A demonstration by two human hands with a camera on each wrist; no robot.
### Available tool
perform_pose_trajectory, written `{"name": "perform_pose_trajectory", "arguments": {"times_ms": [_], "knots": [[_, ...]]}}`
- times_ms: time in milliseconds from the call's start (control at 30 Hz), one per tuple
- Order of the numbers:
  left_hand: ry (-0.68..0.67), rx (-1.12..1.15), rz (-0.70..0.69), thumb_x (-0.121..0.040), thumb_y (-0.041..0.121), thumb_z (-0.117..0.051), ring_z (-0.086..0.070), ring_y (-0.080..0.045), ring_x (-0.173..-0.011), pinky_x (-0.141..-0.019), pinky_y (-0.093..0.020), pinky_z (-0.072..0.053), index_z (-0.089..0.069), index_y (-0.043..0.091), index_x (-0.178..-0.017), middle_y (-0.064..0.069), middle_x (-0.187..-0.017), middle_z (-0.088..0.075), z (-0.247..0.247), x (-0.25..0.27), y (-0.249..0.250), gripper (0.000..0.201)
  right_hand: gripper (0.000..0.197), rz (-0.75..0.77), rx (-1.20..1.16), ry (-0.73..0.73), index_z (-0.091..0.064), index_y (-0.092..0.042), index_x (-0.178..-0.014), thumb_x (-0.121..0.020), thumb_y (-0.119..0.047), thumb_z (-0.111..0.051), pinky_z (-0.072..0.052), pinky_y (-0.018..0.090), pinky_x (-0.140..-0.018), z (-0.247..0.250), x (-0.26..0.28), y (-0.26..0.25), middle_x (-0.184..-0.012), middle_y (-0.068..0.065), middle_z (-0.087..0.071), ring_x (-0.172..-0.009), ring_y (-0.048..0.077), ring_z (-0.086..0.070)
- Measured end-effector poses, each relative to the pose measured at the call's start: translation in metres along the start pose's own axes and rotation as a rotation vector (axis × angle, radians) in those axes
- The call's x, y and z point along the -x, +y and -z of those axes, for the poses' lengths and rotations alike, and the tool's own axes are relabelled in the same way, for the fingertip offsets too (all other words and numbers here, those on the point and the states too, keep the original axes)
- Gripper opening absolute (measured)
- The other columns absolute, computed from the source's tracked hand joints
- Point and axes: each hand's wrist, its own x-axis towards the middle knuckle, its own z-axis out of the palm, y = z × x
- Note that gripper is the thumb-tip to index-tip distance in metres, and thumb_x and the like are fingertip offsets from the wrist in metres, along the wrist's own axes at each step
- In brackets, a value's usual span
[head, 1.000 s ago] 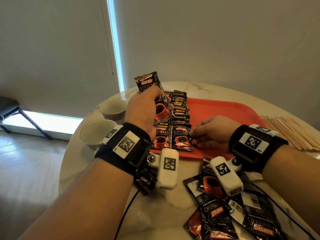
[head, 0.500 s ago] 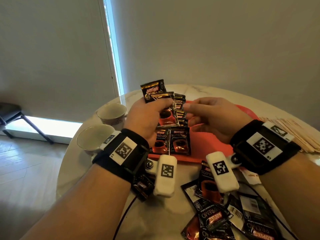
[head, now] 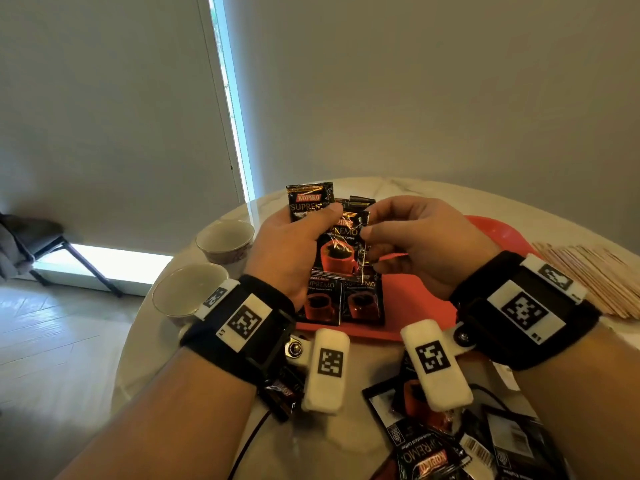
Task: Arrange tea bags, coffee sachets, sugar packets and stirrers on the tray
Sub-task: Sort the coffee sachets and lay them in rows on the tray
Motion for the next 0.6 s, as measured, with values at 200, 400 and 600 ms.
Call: {"name": "perform_pose_trajectory", "arguments": {"times_ms": [200, 400, 600], "knots": [[0.099, 0.015, -0.027, -0.103, 0.026, -0.064, -0.076, -0.011, -0.067, -0.062, -0.033, -0.061, -0.068, 0.018, -0.105, 0.003, -0.076, -0.079, 0.004, -0.005, 0.002, 0.009, 0.008, -0.126, -0.005, 0.080, -0.066, -0.002, -0.093, -0.089, 0.004, -0.069, -0.057, 0.028, -0.055, 0.009, 0.007, 0.012, -0.070, 0.011, -0.065, -0.057, 0.017, -0.064], [0.129, 0.018, -0.009, -0.102, 0.025, -0.067, -0.072, -0.008, -0.062, -0.056, -0.027, -0.056, -0.068, 0.019, -0.100, 0.006, -0.070, -0.076, 0.007, -0.008, 0.004, 0.006, 0.006, -0.314, 0.122, 0.073, -0.068, 0.002, -0.094, -0.089, 0.003, -0.070, -0.061, 0.036, -0.064, 0.017, 0.013, 0.029, -0.072, 0.013, -0.067, -0.063, 0.021, -0.066], [0.109, -0.063, 0.064, -0.100, 0.024, -0.069, -0.072, -0.017, -0.078, -0.065, -0.033, -0.058, -0.070, 0.022, -0.094, 0.004, -0.080, -0.077, 0.003, -0.008, -0.001, 0.006, 0.025, -0.389, 0.170, 0.093, -0.070, 0.005, -0.105, -0.086, -0.010, -0.078, -0.061, 0.032, -0.058, 0.011, 0.018, 0.029, -0.090, 0.019, -0.077, -0.071, 0.023, -0.073]]}}
